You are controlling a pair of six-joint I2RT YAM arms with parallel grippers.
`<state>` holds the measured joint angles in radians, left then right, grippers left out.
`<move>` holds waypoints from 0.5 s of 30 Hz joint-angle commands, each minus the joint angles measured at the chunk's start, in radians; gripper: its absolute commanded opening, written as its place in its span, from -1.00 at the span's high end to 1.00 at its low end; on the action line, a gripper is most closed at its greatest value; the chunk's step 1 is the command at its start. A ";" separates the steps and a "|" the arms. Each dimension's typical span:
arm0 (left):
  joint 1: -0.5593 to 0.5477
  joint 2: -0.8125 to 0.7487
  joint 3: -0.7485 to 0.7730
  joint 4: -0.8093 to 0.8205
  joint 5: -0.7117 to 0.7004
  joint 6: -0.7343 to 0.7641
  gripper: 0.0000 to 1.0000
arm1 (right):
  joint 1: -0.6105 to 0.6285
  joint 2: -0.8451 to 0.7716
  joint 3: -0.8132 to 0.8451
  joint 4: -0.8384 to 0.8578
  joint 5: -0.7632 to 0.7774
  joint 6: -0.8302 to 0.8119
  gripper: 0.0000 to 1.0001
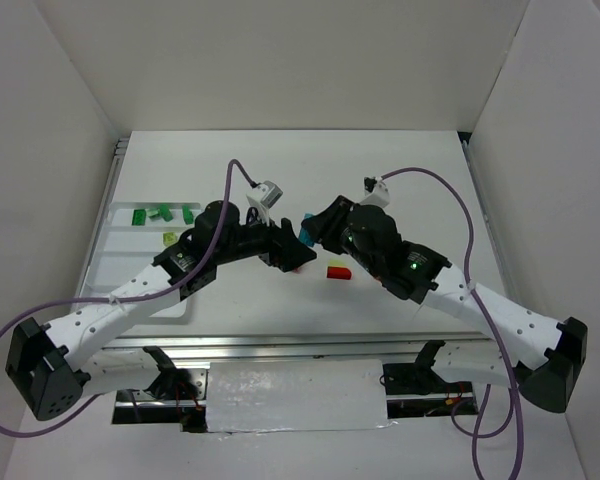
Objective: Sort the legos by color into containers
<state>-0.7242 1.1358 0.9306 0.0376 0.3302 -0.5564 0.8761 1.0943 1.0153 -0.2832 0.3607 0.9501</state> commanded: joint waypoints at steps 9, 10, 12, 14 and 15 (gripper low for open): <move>-0.012 0.016 0.042 0.093 -0.060 -0.010 -0.53 | 0.038 -0.051 0.020 0.095 0.014 0.013 1.00; -0.011 0.016 0.042 0.106 -0.053 -0.013 -0.51 | 0.046 -0.042 0.023 0.093 0.017 0.013 1.00; -0.012 0.015 0.043 0.113 -0.045 -0.017 -0.47 | 0.050 -0.036 0.025 0.093 0.032 0.016 1.00; -0.012 0.005 0.043 0.122 -0.043 -0.017 -0.41 | 0.054 -0.031 0.025 0.093 0.044 0.018 1.00; -0.012 0.002 0.043 0.122 -0.042 -0.019 -0.30 | 0.055 -0.031 0.025 0.090 0.052 0.019 1.00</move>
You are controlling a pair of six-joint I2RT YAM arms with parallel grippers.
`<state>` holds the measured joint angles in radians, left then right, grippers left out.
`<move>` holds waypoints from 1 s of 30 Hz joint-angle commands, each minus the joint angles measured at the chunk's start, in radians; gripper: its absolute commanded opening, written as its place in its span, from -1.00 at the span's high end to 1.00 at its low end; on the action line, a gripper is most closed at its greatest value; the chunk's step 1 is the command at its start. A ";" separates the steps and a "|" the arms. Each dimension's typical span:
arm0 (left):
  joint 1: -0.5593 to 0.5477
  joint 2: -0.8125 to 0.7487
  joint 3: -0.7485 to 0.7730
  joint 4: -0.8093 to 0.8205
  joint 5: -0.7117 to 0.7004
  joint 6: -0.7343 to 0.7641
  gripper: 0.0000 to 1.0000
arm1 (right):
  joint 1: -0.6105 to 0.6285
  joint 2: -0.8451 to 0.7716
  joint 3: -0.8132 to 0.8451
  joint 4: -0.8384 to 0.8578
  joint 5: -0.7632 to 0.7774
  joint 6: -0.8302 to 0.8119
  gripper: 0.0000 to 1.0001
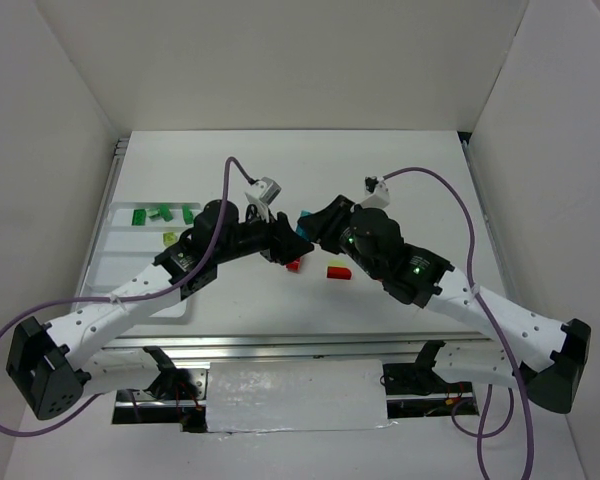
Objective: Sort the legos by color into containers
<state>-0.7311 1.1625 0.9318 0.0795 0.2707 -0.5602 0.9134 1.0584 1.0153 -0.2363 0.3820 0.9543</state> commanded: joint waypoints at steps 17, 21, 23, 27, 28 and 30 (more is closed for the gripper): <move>-0.002 -0.012 0.093 -0.032 -0.129 0.008 1.00 | 0.004 0.002 -0.037 0.140 -0.048 0.017 -0.99; 0.030 -0.033 0.105 -0.193 -0.333 -0.010 1.00 | -0.073 -0.040 -0.067 0.106 -0.081 0.032 -0.99; 0.102 -0.050 0.095 -0.303 -0.455 -0.056 1.00 | -0.136 -0.087 -0.101 0.080 -0.080 0.032 -0.99; 0.389 -0.081 0.039 -0.542 -0.577 -0.243 1.00 | -0.258 -0.181 -0.196 0.071 -0.140 0.020 -0.99; 0.444 -0.093 0.016 -0.556 -0.588 -0.272 1.00 | -0.277 -0.198 -0.207 0.068 -0.141 0.017 -0.99; 0.597 -0.142 -0.071 -0.546 -0.576 -0.317 1.00 | -0.307 -0.236 -0.236 0.064 -0.146 0.008 -0.99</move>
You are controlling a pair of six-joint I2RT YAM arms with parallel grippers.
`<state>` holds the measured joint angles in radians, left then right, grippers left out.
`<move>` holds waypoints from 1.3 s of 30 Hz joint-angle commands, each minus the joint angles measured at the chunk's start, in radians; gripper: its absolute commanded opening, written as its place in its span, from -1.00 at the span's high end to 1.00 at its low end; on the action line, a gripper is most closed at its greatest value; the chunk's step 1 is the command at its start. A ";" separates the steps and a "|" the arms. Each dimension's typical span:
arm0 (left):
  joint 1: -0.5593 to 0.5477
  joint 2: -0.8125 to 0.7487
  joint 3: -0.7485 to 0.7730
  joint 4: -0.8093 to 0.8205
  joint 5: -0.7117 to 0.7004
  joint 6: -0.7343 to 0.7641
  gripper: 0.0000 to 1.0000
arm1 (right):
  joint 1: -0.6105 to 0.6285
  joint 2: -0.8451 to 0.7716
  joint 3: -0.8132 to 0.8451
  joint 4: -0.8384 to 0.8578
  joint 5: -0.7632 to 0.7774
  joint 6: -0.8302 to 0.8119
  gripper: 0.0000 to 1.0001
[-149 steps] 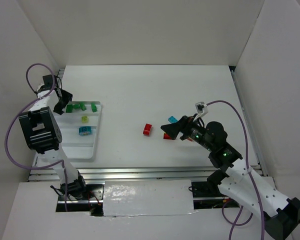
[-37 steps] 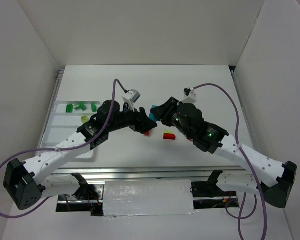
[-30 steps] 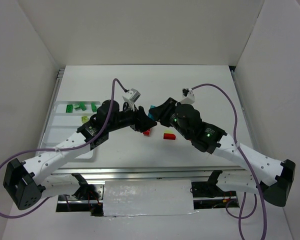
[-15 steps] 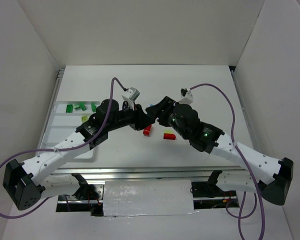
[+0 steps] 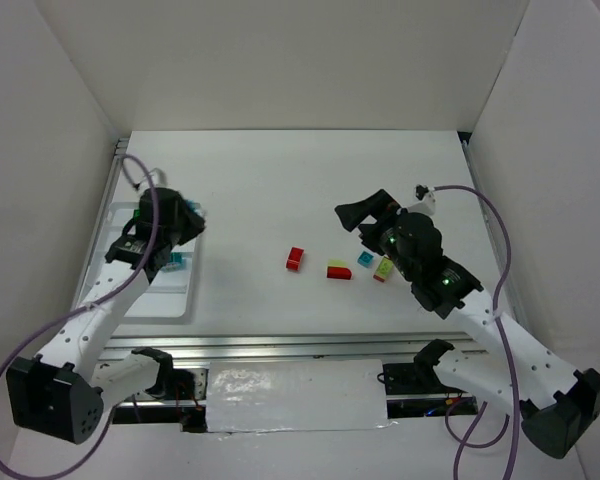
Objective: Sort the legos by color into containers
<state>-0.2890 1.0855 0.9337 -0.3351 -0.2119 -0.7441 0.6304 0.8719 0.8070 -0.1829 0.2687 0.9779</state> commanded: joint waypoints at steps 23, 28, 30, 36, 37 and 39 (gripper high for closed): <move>0.553 0.111 -0.185 -0.028 -0.103 -0.284 0.11 | -0.061 0.010 -0.052 0.025 -0.138 -0.093 -0.99; 0.579 0.151 -0.165 -0.037 -0.058 -0.281 -0.50 | -0.061 0.042 -0.031 -0.004 -0.138 -0.100 -1.00; 0.582 0.148 -0.164 -0.045 -0.058 -0.288 -0.58 | -0.061 0.052 -0.019 -0.013 -0.132 -0.105 -1.00; 0.596 0.081 -0.173 -0.045 -0.011 -0.272 -0.63 | -0.064 0.158 0.036 -0.093 -0.111 -0.181 -1.00; 0.596 0.064 -0.165 -0.047 0.003 -0.244 -0.63 | -0.063 0.194 0.061 -0.134 -0.091 -0.198 -1.00; 0.596 0.013 -0.141 -0.038 0.046 -0.197 -0.67 | -0.061 0.315 0.145 -0.215 -0.014 -0.246 -0.99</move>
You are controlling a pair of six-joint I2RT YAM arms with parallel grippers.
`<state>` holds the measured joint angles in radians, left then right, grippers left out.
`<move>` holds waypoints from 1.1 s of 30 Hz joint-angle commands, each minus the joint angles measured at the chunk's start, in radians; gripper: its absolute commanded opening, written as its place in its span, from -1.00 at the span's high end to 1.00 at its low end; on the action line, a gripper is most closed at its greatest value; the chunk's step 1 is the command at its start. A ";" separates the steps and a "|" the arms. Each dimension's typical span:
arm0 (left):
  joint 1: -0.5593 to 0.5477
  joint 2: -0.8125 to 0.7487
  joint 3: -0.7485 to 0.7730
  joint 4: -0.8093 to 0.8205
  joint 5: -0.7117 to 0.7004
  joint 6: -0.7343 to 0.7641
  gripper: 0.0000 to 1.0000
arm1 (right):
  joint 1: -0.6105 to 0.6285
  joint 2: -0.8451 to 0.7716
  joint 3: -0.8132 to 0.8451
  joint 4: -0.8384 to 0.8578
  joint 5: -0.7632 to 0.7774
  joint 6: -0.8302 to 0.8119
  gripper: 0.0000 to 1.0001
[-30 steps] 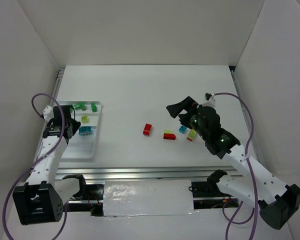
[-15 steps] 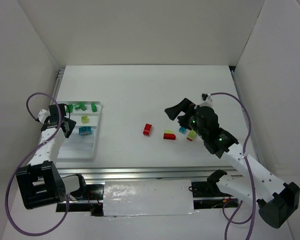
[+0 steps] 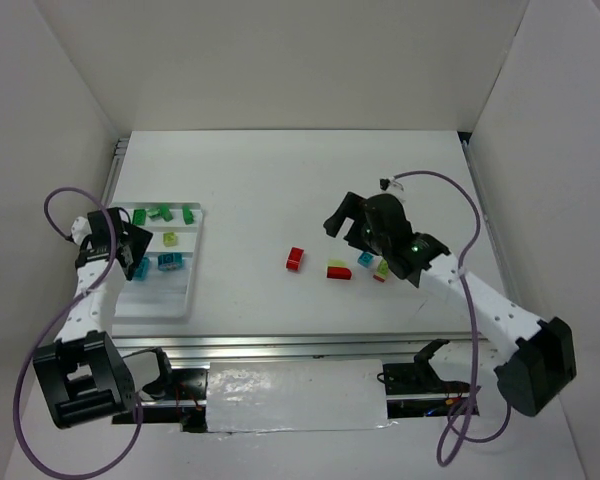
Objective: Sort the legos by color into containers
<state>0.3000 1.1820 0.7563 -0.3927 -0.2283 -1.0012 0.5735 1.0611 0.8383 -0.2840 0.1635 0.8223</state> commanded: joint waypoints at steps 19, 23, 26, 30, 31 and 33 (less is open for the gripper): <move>-0.397 -0.102 0.215 -0.114 0.302 0.510 -0.99 | -0.050 0.500 0.226 -0.279 0.306 0.049 -0.99; -0.403 -0.102 0.209 -0.112 0.322 0.516 -0.99 | -0.066 0.551 0.229 -0.276 0.303 0.064 -0.99; -0.410 -0.105 0.199 -0.103 0.342 0.516 -0.99 | -0.069 0.563 0.232 -0.277 0.309 0.064 -0.99; -0.429 -0.107 0.198 -0.104 0.342 0.515 -0.99 | -0.073 0.582 0.235 -0.273 0.301 0.066 -0.99; -0.430 -0.108 0.196 -0.106 0.340 0.515 -0.99 | -0.075 0.586 0.235 -0.270 0.300 0.066 -0.99; -0.438 -0.111 0.198 -0.107 0.334 0.515 -0.99 | -0.075 0.602 0.234 -0.270 0.298 0.070 -0.99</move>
<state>-0.1265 1.0943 0.9569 -0.5179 0.0921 -0.5003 0.5056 1.6375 1.0412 -0.5537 0.4339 0.8719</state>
